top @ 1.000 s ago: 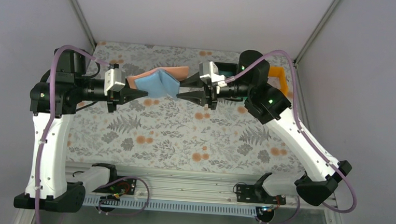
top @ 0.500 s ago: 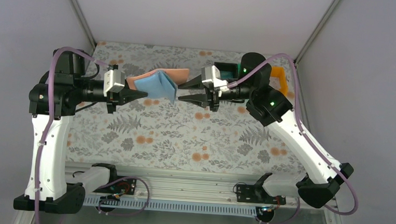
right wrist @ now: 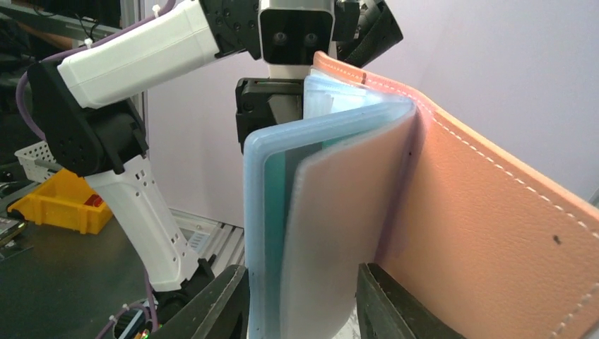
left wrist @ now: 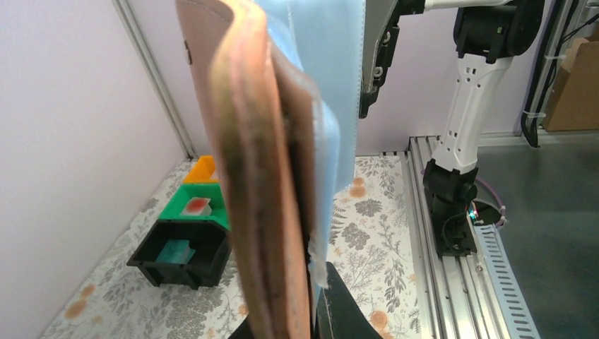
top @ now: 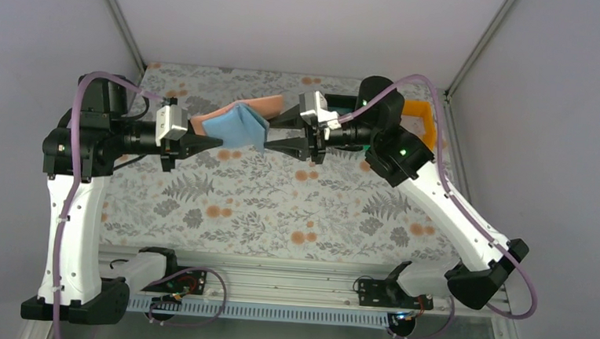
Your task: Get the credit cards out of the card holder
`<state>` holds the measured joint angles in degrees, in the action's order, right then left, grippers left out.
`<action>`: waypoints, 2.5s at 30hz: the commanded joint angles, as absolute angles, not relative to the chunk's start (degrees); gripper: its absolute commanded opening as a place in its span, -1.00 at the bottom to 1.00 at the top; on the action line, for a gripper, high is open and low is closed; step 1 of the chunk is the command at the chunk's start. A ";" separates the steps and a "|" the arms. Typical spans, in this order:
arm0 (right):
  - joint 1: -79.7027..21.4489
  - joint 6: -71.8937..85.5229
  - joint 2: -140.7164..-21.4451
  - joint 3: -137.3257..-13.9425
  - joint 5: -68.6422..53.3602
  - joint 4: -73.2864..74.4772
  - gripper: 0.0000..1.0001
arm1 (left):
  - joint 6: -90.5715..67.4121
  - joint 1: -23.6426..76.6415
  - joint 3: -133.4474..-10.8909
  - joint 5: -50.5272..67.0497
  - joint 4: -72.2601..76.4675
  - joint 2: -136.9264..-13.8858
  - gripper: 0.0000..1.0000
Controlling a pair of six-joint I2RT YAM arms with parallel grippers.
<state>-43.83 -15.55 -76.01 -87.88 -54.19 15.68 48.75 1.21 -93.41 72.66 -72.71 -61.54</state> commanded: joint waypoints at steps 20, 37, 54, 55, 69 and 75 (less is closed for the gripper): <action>-51.87 -6.78 -80.22 -87.25 -33.61 2.76 -0.30 | 48.71 0.12 -90.88 76.19 -70.67 -60.31 -0.95; -52.85 -4.04 -80.50 -87.66 -27.80 5.51 -0.92 | 36.79 -0.22 -87.66 68.75 -59.97 -60.45 -0.79; -56.09 16.43 -92.38 -98.07 2.48 14.97 -0.92 | 20.25 -0.18 -84.18 59.97 -47.15 -64.21 1.00; -56.41 16.45 -93.09 -99.19 3.58 16.11 -0.92 | 20.00 -0.18 -83.83 59.45 -46.93 -64.19 1.00; -59.68 12.61 -103.53 -112.34 4.91 23.49 -0.92 | 13.03 -1.71 -83.39 51.50 -42.93 -67.73 0.96; -59.26 9.99 -98.22 -106.23 4.47 20.23 -0.92 | 14.32 -2.94 -79.49 52.40 -42.82 -64.20 0.16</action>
<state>-58.63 13.17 -103.79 -108.97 5.56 23.81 14.13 -1.96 -80.99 52.49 -43.70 -66.65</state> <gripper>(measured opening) 0.042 0.691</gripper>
